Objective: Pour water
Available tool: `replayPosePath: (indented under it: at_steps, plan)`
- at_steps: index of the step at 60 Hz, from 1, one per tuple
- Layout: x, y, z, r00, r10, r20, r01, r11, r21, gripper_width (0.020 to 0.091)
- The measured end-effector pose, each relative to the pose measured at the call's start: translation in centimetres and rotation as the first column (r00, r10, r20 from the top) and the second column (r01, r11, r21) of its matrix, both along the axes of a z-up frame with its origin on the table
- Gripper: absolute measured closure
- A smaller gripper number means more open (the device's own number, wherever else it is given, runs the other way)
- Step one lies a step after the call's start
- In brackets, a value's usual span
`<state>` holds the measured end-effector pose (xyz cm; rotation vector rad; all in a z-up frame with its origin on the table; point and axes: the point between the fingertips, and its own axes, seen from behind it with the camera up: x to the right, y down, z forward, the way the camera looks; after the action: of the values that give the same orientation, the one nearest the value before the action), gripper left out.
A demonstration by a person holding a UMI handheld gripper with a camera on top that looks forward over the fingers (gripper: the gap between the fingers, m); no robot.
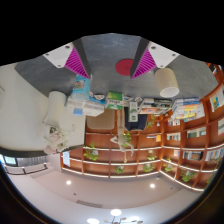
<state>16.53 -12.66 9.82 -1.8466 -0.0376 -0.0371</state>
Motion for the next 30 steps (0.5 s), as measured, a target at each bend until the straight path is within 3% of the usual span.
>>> replayPosePath:
  at_steps: [6, 7, 12, 30]
  plan:
    - [4.9, 1.0, -1.4, 0.998, -0.055, 0.009, 0.055, 0.998, -0.013, 0.03]
    - [2.6, 0.0, -0.3, 0.998, -0.07, 0.009, 0.07, 0.997, -0.021, 0.0301]
    - [8.4, 3.2, -1.8, 0.996, -0.084, 0.016, 0.084, 0.996, 0.001, 0.0304]
    - [11.8, 11.5, -2.3, 0.999, -0.045, 0.026, 0.045, 0.999, -0.005, 0.03]
